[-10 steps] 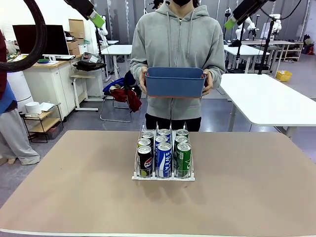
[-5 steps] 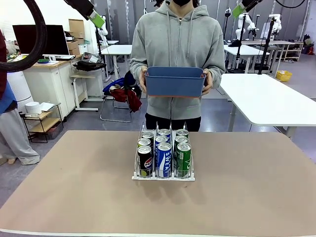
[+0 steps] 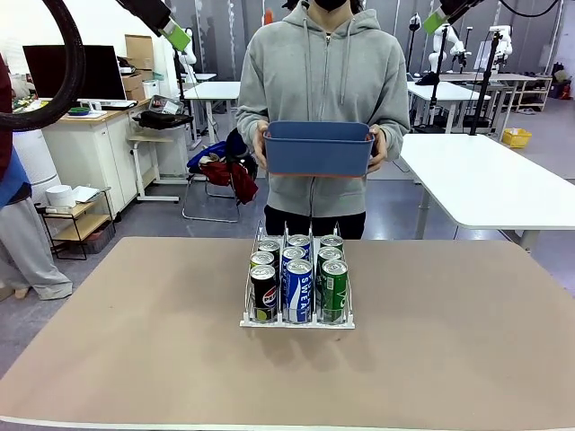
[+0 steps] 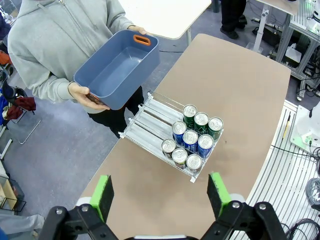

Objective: Fill the beverage cans into the dispenser.
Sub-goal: Place the picked Sprite in the line of the Automatic Can Dispenser with the same cans.

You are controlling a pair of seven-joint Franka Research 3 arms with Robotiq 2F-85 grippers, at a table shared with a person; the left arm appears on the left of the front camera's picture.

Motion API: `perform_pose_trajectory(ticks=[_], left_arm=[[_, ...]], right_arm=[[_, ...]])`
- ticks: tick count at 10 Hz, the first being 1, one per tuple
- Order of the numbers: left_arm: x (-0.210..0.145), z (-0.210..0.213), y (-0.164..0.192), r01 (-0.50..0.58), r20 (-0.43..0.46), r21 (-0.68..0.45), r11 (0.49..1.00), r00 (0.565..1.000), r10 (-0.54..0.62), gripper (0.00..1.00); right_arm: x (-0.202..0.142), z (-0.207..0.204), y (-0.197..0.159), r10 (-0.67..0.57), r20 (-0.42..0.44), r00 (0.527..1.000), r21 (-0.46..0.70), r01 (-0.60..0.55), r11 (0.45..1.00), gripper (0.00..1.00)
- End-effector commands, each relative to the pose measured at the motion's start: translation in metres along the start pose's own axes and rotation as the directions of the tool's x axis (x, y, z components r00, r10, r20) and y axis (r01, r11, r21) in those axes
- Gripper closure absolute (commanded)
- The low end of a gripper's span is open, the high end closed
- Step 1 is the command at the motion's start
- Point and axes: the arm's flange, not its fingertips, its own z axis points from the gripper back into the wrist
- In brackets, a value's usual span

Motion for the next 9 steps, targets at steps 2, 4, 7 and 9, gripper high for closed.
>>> perform_pose_trajectory(ticks=[2, 4, 7, 9], left_arm=[[-0.005, -0.001, -0.002, -0.002, 0.007, -0.016, 1.000, 1.000, 0.003, 0.00], [-0.005, -0.001, -0.002, -0.002, 0.007, -0.016, 1.000, 1.000, 0.003, 0.00], [-0.005, -0.001, -0.002, -0.002, 0.007, -0.016, 1.000, 1.000, 0.003, 0.00], [-0.005, -0.001, -0.002, -0.002, 0.007, -0.016, 1.000, 1.000, 0.003, 0.00]], right_arm=[[-0.002, -0.006, 0.014, -0.013, -0.048, 0.999, 0.041, 0.015, 0.999, 0.05], [-0.005, -0.004, 0.037, 0.027, -0.104, 0.994, 0.088, -0.017, 0.996, 0.05], [-0.011, 0.003, 0.053, 0.082, -0.109, 0.991, 0.143, -0.066, 0.988, 0.05], [-0.012, -0.009, 0.048, 0.087, -0.132, 0.987, 0.129, -0.070, 0.989, 0.05]])
